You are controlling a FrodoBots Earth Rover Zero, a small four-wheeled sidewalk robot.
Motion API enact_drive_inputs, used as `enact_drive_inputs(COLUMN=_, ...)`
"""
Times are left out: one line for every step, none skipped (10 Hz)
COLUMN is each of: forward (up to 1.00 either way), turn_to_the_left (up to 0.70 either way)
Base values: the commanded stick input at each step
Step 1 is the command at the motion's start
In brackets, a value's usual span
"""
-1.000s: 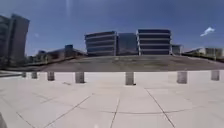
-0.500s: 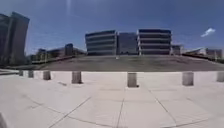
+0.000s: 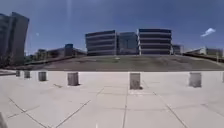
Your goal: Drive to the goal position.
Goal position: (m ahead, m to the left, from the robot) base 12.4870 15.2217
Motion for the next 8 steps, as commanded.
enact_drive_inputs(forward=0.70, turn_to_the_left=0.00)
enact_drive_inputs(forward=0.70, turn_to_the_left=0.00)
enact_drive_inputs(forward=0.70, turn_to_the_left=0.00)
enact_drive_inputs(forward=0.70, turn_to_the_left=0.00)
enact_drive_inputs(forward=0.70, turn_to_the_left=0.00)
enact_drive_inputs(forward=0.70, turn_to_the_left=0.00)
enact_drive_inputs(forward=0.70, turn_to_the_left=0.00)
enact_drive_inputs(forward=0.70, turn_to_the_left=0.00)
